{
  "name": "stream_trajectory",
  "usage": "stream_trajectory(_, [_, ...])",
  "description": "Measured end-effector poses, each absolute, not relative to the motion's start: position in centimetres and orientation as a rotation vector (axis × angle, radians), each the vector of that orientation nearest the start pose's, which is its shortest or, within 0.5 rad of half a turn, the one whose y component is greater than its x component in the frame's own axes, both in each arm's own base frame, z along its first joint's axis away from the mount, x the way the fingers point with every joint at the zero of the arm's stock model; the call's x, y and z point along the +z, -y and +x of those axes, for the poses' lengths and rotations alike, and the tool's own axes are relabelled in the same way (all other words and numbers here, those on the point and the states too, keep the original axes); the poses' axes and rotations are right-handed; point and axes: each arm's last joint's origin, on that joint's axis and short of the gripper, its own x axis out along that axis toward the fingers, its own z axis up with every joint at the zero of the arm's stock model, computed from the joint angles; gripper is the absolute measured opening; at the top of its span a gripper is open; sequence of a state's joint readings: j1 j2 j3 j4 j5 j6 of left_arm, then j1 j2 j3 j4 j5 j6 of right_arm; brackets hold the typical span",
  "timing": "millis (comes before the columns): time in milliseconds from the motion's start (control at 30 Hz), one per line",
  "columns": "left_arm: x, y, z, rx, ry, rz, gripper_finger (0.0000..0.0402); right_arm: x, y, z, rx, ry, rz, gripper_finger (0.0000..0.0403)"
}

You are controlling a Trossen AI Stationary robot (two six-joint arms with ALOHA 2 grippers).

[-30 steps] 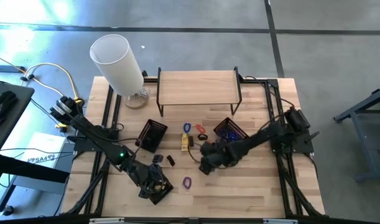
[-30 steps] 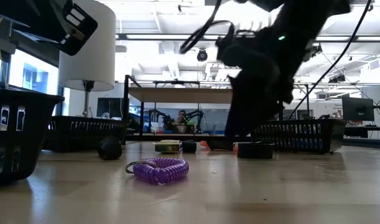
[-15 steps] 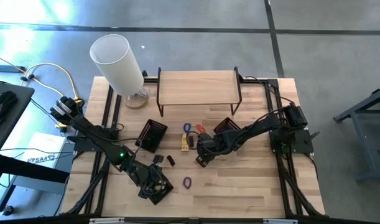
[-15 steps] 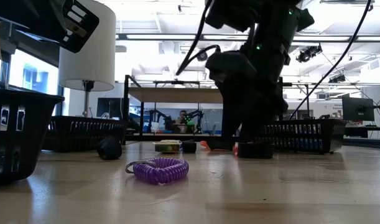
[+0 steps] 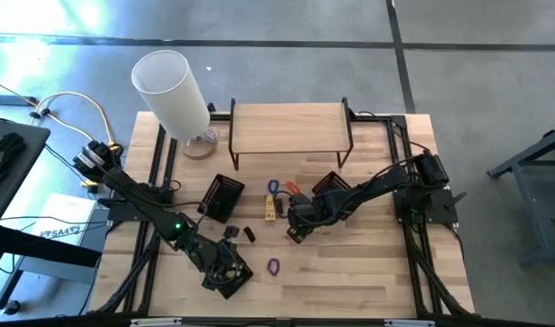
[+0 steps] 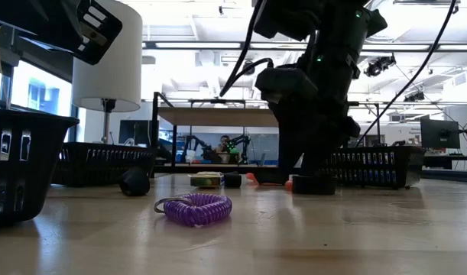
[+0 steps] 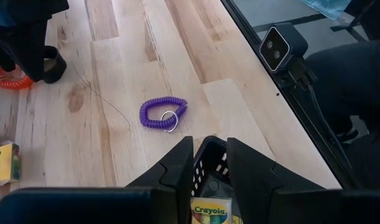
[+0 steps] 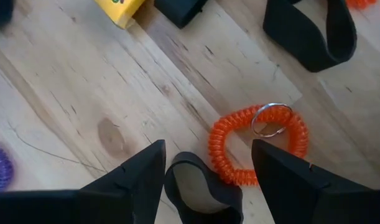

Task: Pick & Place Office Desk Supplies
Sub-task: Put the bottom orange spring keychain into the top right black bin

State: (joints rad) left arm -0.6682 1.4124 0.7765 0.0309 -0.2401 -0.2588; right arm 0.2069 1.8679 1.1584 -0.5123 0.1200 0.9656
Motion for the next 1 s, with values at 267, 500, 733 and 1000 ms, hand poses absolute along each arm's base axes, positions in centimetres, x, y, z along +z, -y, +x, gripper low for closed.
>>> stream_trajectory(267, [21.3, 17.4, 23.2, -0.339, -0.595, 0.015, 0.0093, 14.4, -7.0, 34.9, -0.534, -1.130, 0.664, 0.0227])
stream_trajectory(500, [21.4, 17.5, 23.2, -0.341, -0.584, 0.010, 0.0093, 14.4, -7.0, 34.9, -0.569, -1.110, 0.663, 0.0227])
stream_trajectory(733, [21.4, 17.5, 23.2, -0.341, -0.583, 0.005, 0.0093, 14.4, -6.9, 35.0, -0.595, -1.088, 0.647, 0.0227])
stream_trajectory(1000, [21.4, 17.5, 23.3, -0.340, -0.582, 0.001, 0.0093, 13.8, -6.9, 35.1, -0.597, -1.103, 0.643, 0.0227])
